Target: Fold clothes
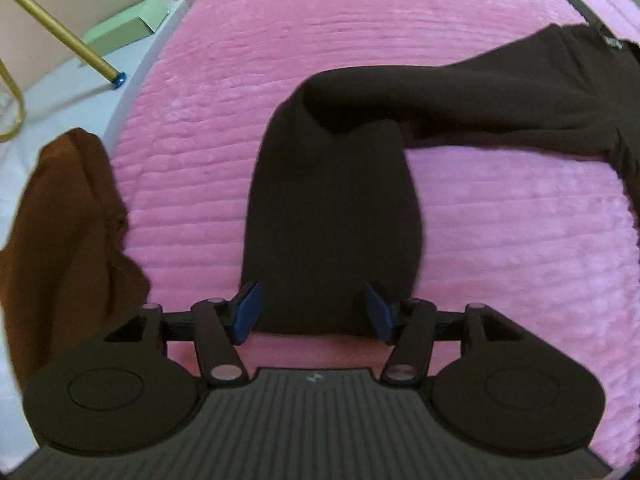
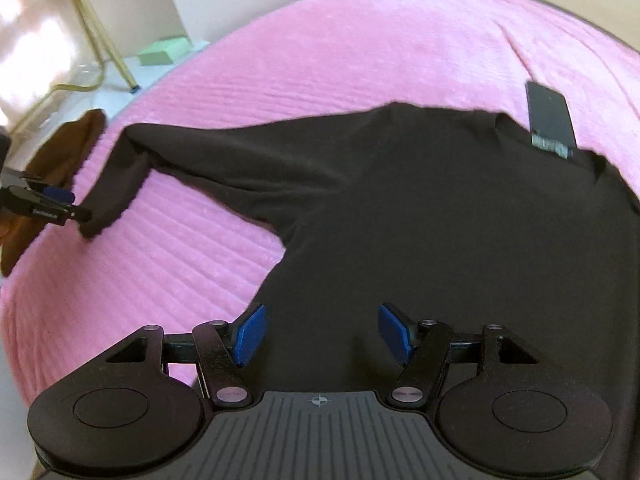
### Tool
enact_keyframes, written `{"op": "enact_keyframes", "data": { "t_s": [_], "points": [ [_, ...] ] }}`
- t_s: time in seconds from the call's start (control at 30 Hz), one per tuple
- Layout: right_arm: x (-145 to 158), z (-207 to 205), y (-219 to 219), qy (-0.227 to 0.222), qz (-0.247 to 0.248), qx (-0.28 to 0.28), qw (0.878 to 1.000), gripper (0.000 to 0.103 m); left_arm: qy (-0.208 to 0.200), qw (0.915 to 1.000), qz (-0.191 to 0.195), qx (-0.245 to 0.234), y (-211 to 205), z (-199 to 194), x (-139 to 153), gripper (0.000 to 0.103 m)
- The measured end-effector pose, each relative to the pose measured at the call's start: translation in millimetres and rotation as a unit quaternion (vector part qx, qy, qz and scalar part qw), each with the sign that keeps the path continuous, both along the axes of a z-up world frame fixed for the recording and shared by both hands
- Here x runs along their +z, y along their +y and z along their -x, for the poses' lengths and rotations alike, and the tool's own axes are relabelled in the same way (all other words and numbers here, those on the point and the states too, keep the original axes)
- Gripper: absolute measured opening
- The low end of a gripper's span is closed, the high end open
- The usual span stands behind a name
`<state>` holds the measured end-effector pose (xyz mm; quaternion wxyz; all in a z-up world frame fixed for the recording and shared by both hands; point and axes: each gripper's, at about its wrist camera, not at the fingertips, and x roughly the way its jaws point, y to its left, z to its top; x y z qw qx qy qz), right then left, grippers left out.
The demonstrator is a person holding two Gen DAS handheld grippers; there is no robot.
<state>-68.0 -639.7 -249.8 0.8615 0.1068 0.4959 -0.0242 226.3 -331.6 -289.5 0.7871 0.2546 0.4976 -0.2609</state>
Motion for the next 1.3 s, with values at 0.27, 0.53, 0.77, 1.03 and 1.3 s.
{"op": "enact_keyframes", "data": {
  "t_s": [0.27,0.53,0.77,1.03,1.3],
  "points": [
    [-18.4,-43.9,52.2,0.036,0.0,-0.023,0.999,0.074,0.076,0.9952,0.045,-0.041,33.4,-47.7,-16.9,0.002],
    [-3.8,-58.7,80.4,0.032,0.006,-0.005,0.999,0.088,-0.041,0.9952,-0.036,-0.081,64.3,-108.6,57.3,0.005],
    [-7.2,-49.8,72.2,0.045,0.002,-0.028,0.999,0.088,-0.117,0.9884,-0.077,-0.058,64.3,-124.6,53.9,0.015],
    [-11.8,-36.6,57.4,0.056,0.002,-0.052,0.997,0.088,-0.107,0.9552,-0.052,-0.271,-0.7,-24.0,5.3,0.04],
    [-12.3,-26.7,52.1,0.055,0.006,-0.065,0.996,0.088,-0.144,0.9097,-0.121,-0.37,-25.6,-12.3,-46.6,0.048]
  ]
}}
